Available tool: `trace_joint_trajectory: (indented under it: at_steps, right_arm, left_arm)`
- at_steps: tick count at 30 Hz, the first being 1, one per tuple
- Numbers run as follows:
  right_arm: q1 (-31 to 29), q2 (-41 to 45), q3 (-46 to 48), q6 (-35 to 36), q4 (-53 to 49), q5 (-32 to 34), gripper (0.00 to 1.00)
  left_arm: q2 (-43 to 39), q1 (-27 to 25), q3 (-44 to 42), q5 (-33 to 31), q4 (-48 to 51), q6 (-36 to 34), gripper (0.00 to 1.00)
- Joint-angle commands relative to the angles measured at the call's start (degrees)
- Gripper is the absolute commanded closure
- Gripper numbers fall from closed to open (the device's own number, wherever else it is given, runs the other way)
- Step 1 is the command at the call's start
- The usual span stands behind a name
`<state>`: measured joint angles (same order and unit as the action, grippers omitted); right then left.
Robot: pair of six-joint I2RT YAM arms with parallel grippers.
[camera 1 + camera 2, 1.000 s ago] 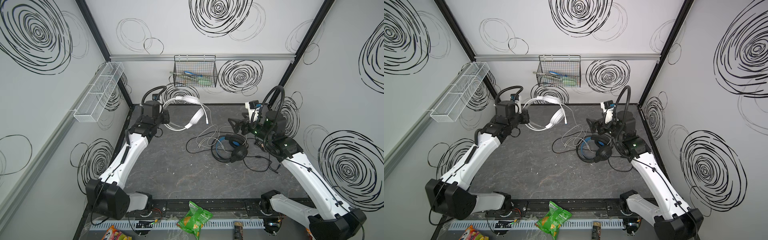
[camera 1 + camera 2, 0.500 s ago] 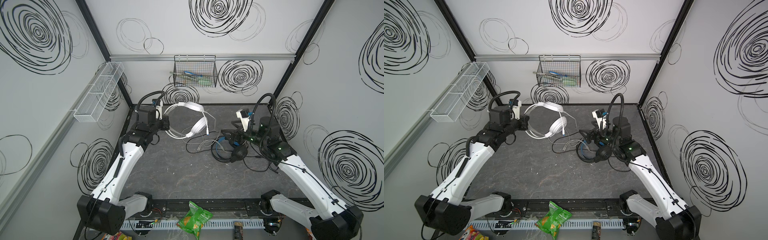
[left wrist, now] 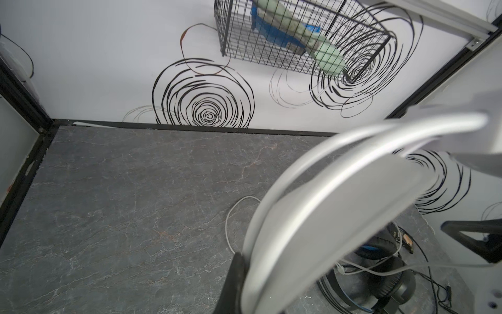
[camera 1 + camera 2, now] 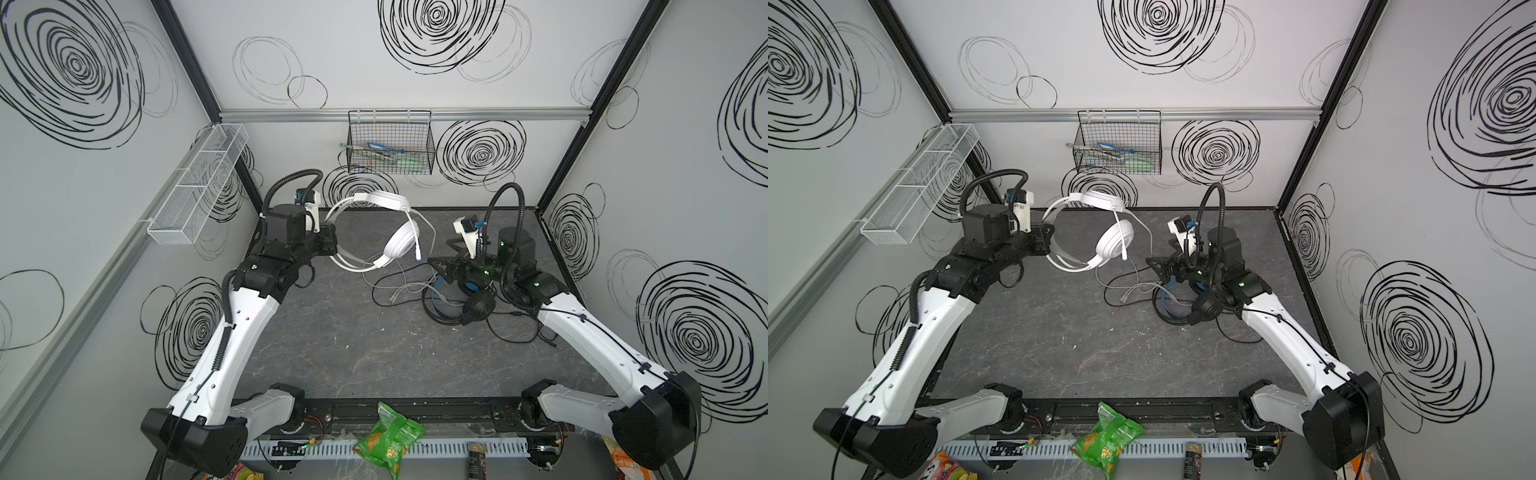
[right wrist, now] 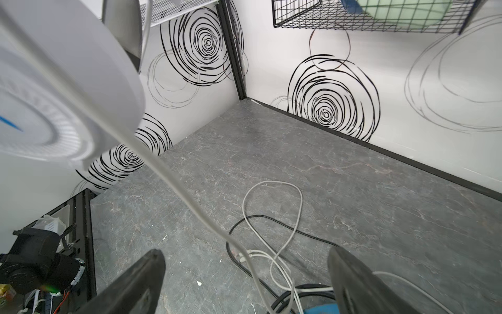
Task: Wrap the headphones
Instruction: 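Raise the white headset with the left gripper while the right gripper hovers nearby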
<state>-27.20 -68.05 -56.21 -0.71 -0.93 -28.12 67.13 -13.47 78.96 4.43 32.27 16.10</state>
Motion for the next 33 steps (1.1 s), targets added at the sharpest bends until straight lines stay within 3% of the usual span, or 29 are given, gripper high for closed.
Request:
trace_joint_trajectory:
  at_steps: [1,14,33]
  right_arm:
    - [-0.40,-1.23,-1.49,0.24,5.45,-0.97,0.03]
    - [-0.44,-5.39,-0.42,-4.08,13.93,-3.07,0.03]
    - [-2.37,-5.76,3.73,-8.49,20.16,-6.02,0.02]
  left_arm:
    - [-0.20,-1.64,5.60,0.54,-2.99,1.40,1.00]
    - [3.05,-5.51,17.83,0.23,3.34,2.38,1.00]
    - [6.16,-6.17,29.59,2.00,7.02,5.16,1.00]
